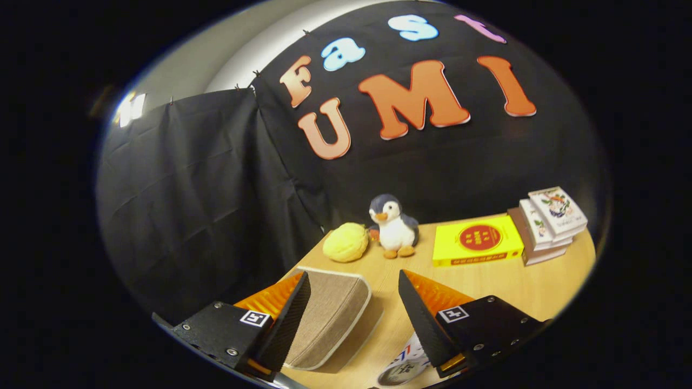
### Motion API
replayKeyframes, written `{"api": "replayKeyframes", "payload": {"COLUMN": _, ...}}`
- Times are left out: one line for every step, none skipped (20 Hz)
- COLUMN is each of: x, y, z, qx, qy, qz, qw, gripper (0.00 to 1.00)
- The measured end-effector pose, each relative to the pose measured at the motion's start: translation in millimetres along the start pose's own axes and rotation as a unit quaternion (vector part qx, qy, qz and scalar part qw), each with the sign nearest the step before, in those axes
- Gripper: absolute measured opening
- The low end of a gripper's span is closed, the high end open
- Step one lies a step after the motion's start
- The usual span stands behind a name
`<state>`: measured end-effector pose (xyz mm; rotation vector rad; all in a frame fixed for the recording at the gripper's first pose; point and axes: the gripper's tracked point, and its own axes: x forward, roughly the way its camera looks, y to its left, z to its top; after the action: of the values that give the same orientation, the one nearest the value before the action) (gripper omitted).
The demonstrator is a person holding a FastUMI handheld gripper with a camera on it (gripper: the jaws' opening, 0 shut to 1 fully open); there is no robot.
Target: Open the storage box then place both shoes into the box .Put the left shoe in first, then the right shoe, with the right side of both shoes facing outward in a uniform manner.
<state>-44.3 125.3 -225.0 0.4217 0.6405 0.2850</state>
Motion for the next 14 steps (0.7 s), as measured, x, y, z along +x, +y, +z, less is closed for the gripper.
{"api": "replayKeyframes", "payload": {"x": 6, "y": 0, "z": -13, "qx": 0.014, "qy": 0.017, "qz": 0.004, "qw": 1.0, "gripper": 0.97}}
{"api": "replayKeyframes", "payload": {"x": 11, "y": 1, "z": -24, "qx": 0.027, "qy": 0.034, "qz": 0.009, "qw": 0.999, "gripper": 0.97}}
{"api": "replayKeyframes", "payload": {"x": 17, "y": 0, "z": -36, "qx": 0.038, "qy": 0.052, "qz": 0.012, "qw": 0.998, "gripper": 0.97}}
{"api": "replayKeyframes", "payload": {"x": 22, "y": 0, "z": -46, "qx": 0.05, "qy": 0.069, "qz": 0.014, "qw": 0.996, "gripper": 0.97}}
{"api": "replayKeyframes", "payload": {"x": 27, "y": -2, "z": -57, "qx": 0.063, "qy": 0.086, "qz": 0.015, "qw": 0.994, "gripper": 0.97}}
{"api": "replayKeyframes", "payload": {"x": 34, "y": -3, "z": -67, "qx": 0.075, "qy": 0.1, "qz": 0.017, "qw": 0.992, "gripper": 0.97}}
{"api": "replayKeyframes", "payload": {"x": 38, "y": -1, "z": -78, "qx": 0.088, "qy": 0.113, "qz": 0.022, "qw": 0.989, "gripper": 0.97}}
{"api": "replayKeyframes", "payload": {"x": 43, "y": 0, "z": -86, "qx": 0.101, "qy": 0.124, "qz": 0.026, "qw": 0.987, "gripper": 0.97}}
{"api": "replayKeyframes", "payload": {"x": 49, "y": 0, "z": -96, "qx": 0.114, "qy": 0.137, "qz": 0.029, "qw": 0.984, "gripper": 0.97}}
{"api": "replayKeyframes", "payload": {"x": 53, "y": 2, "z": -103, "qx": 0.129, "qy": 0.148, "qz": 0.033, "qw": 0.98, "gripper": 0.97}}
{"api": "replayKeyframes", "payload": {"x": 57, "y": 3, "z": -109, "qx": 0.143, "qy": 0.158, "qz": 0.036, "qw": 0.976, "gripper": 0.97}}
{"api": "replayKeyframes", "payload": {"x": 61, "y": 7, "z": -115, "qx": 0.157, "qy": 0.165, "qz": 0.041, "qw": 0.973, "gripper": 0.97}}
{"api": "replayKeyframes", "payload": {"x": 64, "y": 8, "z": -119, "qx": 0.166, "qy": 0.169, "qz": 0.043, "qw": 0.97, "gripper": 0.97}}
{"api": "replayKeyframes", "payload": {"x": 67, "y": 10, "z": -123, "qx": 0.177, "qy": 0.173, "qz": 0.05, "qw": 0.968, "gripper": 0.97}}
